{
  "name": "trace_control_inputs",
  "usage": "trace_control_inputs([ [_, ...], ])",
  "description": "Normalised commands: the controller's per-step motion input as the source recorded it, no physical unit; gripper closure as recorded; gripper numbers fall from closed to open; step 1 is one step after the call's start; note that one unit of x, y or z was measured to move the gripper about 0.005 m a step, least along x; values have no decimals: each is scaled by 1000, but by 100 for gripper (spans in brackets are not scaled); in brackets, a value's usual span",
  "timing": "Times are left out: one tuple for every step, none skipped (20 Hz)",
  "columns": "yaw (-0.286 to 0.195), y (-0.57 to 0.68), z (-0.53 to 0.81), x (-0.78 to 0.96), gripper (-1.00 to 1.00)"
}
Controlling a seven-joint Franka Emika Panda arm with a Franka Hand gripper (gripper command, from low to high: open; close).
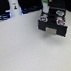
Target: Open the kcup holder, insert the kcup into the holder, and close the kcup holder
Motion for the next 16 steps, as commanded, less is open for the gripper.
trace_control_inputs([
  [-7, 363, 103, 446, 100],
  [-17, 354, 74, 443, 100],
  [-21, 317, 43, 377, 100],
  [-1, 166, 11, 146, 100],
  [36, 420, 10, 465, 100],
  [39, 449, -3, 396, 100],
  [38, 438, -8, 418, 100],
  [34, 473, 5, 341, 100],
  [23, 333, -6, 131, 100],
  [17, 306, -8, 105, 100],
  [25, 469, 33, 229, 100],
  [14, 306, -6, 100, 100],
  [17, 229, -38, 52, 100],
  [47, 289, -89, 80, 100],
  [0, 63, 0, 66, 100],
  [-20, 251, 209, 194, 100],
])
